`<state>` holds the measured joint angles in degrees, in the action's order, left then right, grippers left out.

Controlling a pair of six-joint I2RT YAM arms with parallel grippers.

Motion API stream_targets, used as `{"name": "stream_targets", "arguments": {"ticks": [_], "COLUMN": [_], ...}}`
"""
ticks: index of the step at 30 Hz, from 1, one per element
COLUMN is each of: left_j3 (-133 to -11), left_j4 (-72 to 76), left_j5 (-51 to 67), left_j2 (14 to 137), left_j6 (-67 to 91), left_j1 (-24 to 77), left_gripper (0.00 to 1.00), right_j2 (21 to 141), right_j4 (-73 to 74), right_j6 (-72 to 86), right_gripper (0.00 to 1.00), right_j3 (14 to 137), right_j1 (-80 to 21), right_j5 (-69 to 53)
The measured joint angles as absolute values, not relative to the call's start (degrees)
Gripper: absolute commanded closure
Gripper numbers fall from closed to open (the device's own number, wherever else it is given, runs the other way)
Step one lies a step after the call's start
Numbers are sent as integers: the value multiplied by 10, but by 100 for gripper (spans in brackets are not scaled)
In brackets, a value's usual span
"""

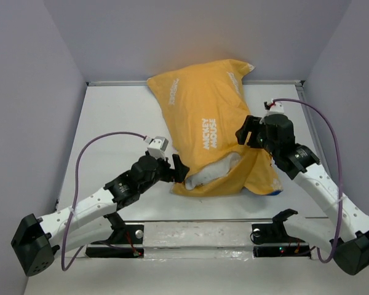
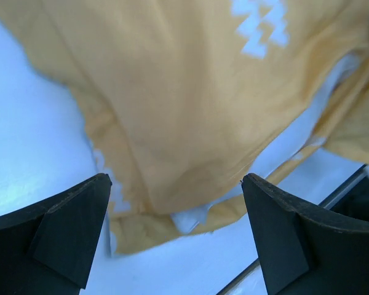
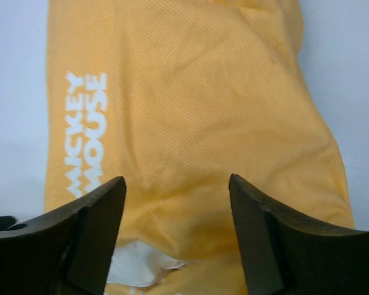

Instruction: Put the pillow into the pillowcase

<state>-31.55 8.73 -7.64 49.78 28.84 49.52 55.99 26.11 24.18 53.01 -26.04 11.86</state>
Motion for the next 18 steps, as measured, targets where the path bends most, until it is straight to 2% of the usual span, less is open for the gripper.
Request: {"name": "stream_targets", "arguments": {"ticks": [4,7,11,12,14,15,16,17,18], "left_j3": [-248,-244,-257,-260,-261,-261,-263,-265,-268], "left_j4": [21,29,77,94,127,140,149,161,170], "left_j5": [-73,-68,-53,-44,-30,-25,-21,-18,-16], "left_j2": [488,489,526,545,576,592,608,626,645], "left_j6": [302,297,278,272,261,255,250,245,238], "left_j1": [505,522,549,553,555,555,555,555,555], "left_gripper": [1,1,1,2,12,19,42,52,61], "right_j2": [541,482,437,434,444,456,470,486,503], "right_j4": [266,285,293,294,290,290,289,290,291], "right_j6": [237,237,237,239,240,246,247,254,254], "right_gripper": [14,14,19,31,42,57,60,61,67], "right_j3": [580,606,625,623,601,583,569,550,538], "right_j1": [-258,-258,-258,-258,-258,-258,-258,-258,-257], "right_j5": [100,90,71,69,69,69,69,69,69]}}
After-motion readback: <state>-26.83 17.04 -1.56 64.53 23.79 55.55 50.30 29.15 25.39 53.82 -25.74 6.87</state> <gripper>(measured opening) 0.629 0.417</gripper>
